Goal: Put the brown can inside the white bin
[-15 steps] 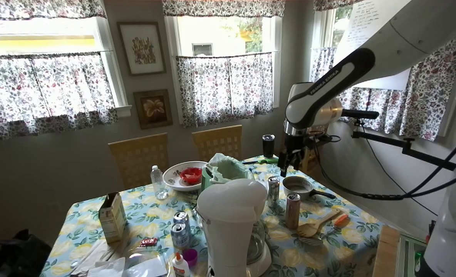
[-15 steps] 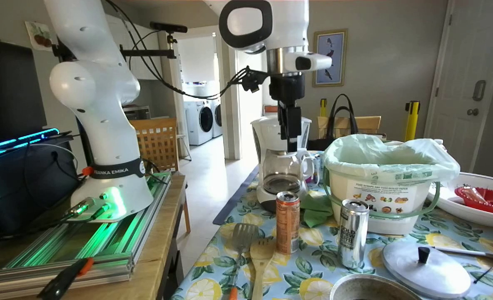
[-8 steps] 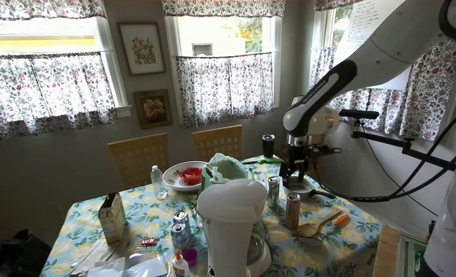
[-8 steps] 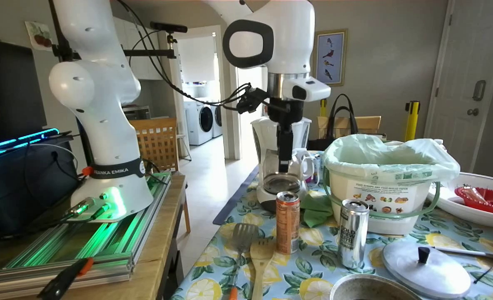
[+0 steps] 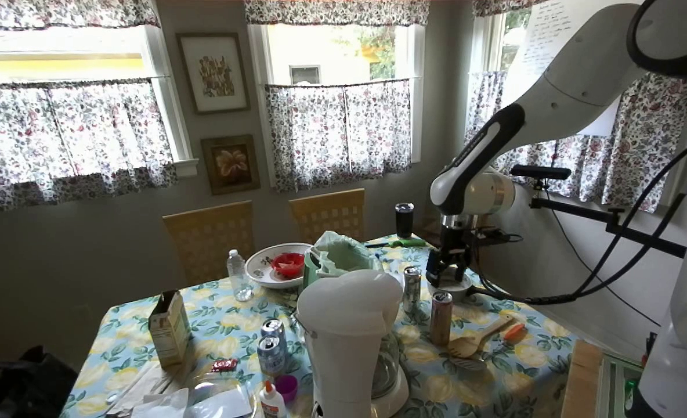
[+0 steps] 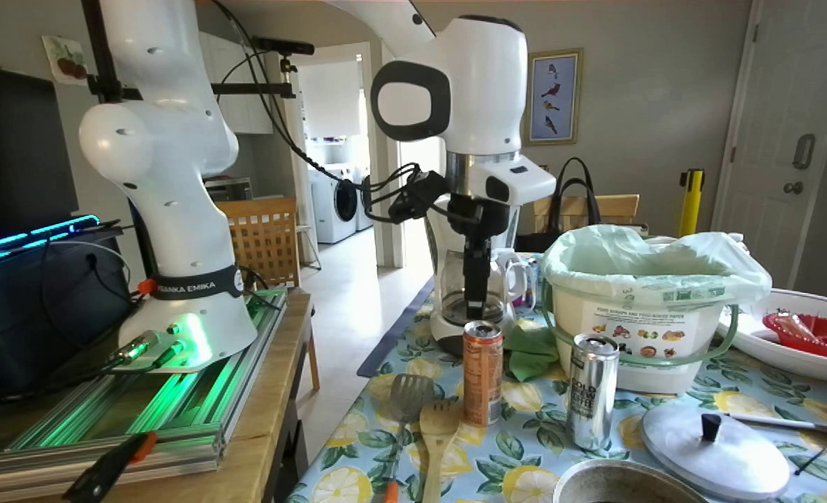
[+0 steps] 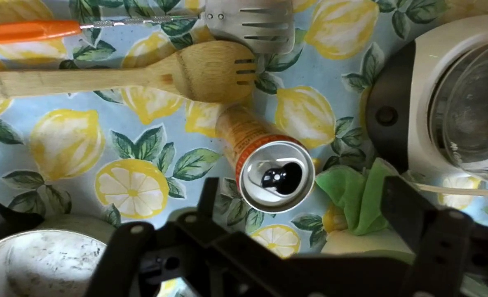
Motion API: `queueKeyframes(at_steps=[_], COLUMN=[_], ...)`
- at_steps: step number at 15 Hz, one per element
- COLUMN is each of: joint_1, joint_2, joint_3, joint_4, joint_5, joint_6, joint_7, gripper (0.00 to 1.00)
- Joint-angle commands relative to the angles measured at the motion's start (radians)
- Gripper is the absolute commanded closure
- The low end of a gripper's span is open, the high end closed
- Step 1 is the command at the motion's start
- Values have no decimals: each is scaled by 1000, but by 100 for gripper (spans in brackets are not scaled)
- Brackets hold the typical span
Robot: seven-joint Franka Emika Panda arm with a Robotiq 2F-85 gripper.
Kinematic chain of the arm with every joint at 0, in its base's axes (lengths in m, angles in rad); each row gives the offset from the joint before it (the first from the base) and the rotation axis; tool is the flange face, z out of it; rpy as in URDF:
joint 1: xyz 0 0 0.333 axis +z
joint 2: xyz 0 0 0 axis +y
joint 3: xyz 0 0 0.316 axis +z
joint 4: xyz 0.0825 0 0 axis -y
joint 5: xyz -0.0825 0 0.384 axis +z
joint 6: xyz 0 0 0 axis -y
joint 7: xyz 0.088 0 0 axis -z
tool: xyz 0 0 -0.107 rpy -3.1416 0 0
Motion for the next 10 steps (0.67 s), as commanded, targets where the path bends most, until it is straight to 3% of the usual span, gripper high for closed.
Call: queueKeyframes(at_steps=[1,2,3,10], joint_1=[-20,-23,-26,-47], joint_2=[30,34,38,60], joint_3=[12,13,13,16], joint_4=[-4,-4,-3,2], joint_5=[79,87,96,113], joint_6=[24,24,24,43], joint_7=[-67,-74,-79,-90], gripper=[0,2,20,68])
